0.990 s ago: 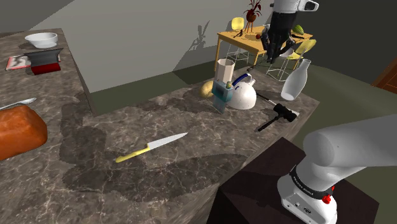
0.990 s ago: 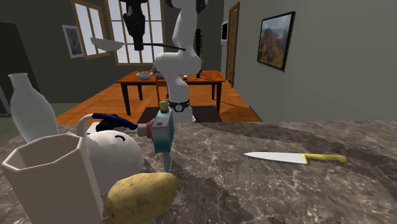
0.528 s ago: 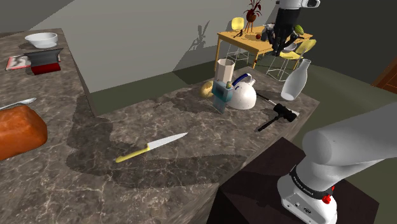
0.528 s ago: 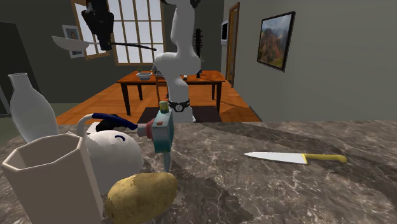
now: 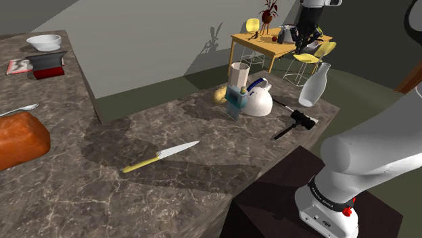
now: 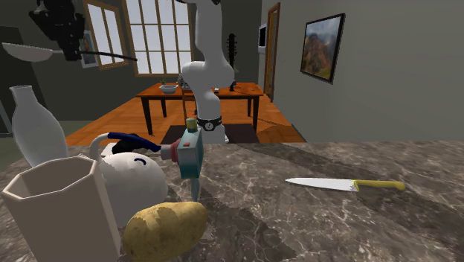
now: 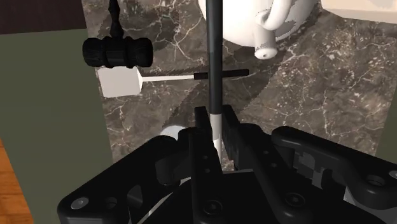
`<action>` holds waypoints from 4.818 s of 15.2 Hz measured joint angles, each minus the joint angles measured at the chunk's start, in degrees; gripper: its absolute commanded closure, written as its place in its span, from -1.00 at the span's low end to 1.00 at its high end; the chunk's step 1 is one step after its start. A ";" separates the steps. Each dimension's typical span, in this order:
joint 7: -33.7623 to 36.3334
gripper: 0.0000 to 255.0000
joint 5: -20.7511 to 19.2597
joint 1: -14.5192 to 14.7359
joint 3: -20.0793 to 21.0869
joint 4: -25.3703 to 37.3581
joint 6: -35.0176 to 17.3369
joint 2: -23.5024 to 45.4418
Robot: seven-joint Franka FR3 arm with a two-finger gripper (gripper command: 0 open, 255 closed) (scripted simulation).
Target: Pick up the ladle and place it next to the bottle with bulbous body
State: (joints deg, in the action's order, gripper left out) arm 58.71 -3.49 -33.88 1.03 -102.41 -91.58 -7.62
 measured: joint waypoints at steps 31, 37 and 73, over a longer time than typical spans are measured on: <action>-6.65 1.00 -0.18 -3.89 -3.60 6.01 -13.06 18.62; -6.53 1.00 -0.24 -3.99 -3.66 2.22 -17.37 19.14; -5.28 1.00 -0.51 -4.18 -3.73 -8.55 -38.72 29.04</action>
State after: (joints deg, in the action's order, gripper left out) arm 53.43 -4.00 -38.06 -2.70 -110.96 -130.30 21.42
